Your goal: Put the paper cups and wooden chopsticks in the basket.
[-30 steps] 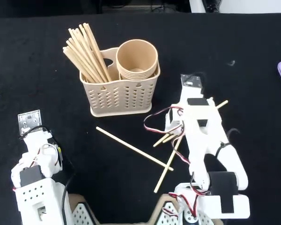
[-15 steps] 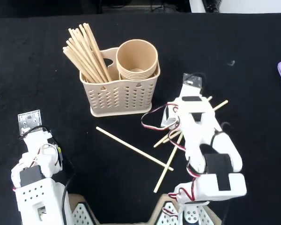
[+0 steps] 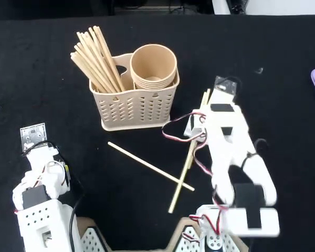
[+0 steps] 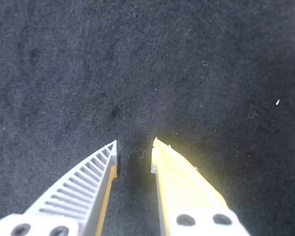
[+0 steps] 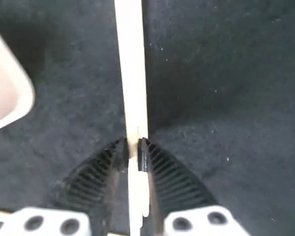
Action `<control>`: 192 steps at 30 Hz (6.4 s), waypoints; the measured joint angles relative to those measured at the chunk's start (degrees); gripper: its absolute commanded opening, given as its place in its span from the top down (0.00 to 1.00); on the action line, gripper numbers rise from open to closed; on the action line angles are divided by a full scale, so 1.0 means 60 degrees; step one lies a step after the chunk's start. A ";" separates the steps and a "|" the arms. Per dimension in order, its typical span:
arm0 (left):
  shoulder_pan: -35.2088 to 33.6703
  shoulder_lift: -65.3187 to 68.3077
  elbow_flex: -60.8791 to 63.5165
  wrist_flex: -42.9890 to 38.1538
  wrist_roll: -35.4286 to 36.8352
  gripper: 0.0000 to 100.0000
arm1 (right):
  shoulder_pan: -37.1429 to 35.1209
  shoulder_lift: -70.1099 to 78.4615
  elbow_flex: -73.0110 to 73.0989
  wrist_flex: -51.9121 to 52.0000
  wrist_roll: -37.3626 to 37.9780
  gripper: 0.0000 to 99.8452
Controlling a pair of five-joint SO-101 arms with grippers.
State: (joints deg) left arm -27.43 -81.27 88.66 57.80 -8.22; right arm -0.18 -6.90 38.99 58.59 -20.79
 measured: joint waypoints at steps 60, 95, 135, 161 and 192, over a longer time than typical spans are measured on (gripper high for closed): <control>0.0000 0.0000 0.0000 0.0000 0.0000 0.87 | -0.0308 0.3004 -0.2696 0.0469 0.1788 0.99; 0.0000 0.0000 0.0000 0.0000 0.0000 0.87 | -0.0381 0.3575 -0.2901 -0.0161 0.1832 0.99; 0.0000 0.0000 0.0000 0.0000 0.0000 0.87 | 0.0132 -0.6374 -0.1656 0.0234 0.2535 0.99; 0.0000 0.0000 0.0000 0.0000 0.0000 0.87 | -0.5275 -0.8571 0.0615 -0.7048 0.2066 0.99; 0.0000 0.0000 0.0000 0.0000 0.0000 0.87 | -0.5700 -0.3648 0.0557 -0.8923 0.3282 0.77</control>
State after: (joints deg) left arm -27.43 -81.27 88.66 57.80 -8.22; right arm -34.37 -28.79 42.33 5.05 -1.10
